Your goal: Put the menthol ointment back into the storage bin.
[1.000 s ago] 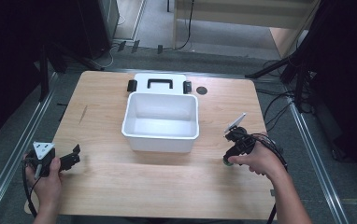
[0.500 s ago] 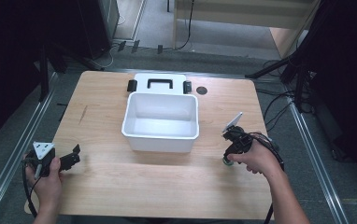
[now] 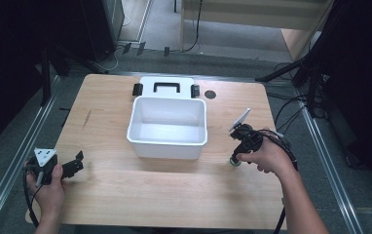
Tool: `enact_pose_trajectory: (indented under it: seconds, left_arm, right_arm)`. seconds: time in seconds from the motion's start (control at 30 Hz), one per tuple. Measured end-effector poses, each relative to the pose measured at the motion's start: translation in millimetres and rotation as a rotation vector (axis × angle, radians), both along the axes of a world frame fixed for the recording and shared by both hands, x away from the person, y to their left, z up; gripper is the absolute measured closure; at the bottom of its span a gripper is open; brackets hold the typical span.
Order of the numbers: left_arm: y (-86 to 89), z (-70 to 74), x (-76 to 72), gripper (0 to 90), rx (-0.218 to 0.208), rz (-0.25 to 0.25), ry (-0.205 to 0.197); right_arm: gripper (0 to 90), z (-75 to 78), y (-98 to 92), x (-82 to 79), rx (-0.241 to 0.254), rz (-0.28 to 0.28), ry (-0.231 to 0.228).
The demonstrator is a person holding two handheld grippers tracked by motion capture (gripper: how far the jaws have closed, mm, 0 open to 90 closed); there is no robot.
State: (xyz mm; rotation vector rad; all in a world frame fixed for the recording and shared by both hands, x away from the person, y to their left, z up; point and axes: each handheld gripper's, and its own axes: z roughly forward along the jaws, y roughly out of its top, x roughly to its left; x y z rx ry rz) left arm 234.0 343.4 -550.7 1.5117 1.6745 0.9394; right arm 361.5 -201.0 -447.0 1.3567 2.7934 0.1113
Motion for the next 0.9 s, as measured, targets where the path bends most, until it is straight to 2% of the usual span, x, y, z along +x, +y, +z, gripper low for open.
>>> enact_pose_trajectory:
  seconds: [0.33, 0.43, 0.9]
  left_arm:
    - [0.2, 0.0, -0.1, 0.4, -0.003, -0.001, -0.001]
    - [0.2, 0.0, 0.0, 0.4, -0.002, -0.001, 0.000]
    - [0.3, 0.0, -0.1, 0.4, -0.004, 0.000, -0.002]
  right_arm:
    - [51.3, 18.6, 11.8, 9.6, 0.031, 0.046, -0.009]
    - [51.3, 23.2, 14.8, 11.5, 0.028, 0.051, 0.003]
    - [51.3, 46.1, 33.0, 22.6, 0.018, 0.092, -0.004]
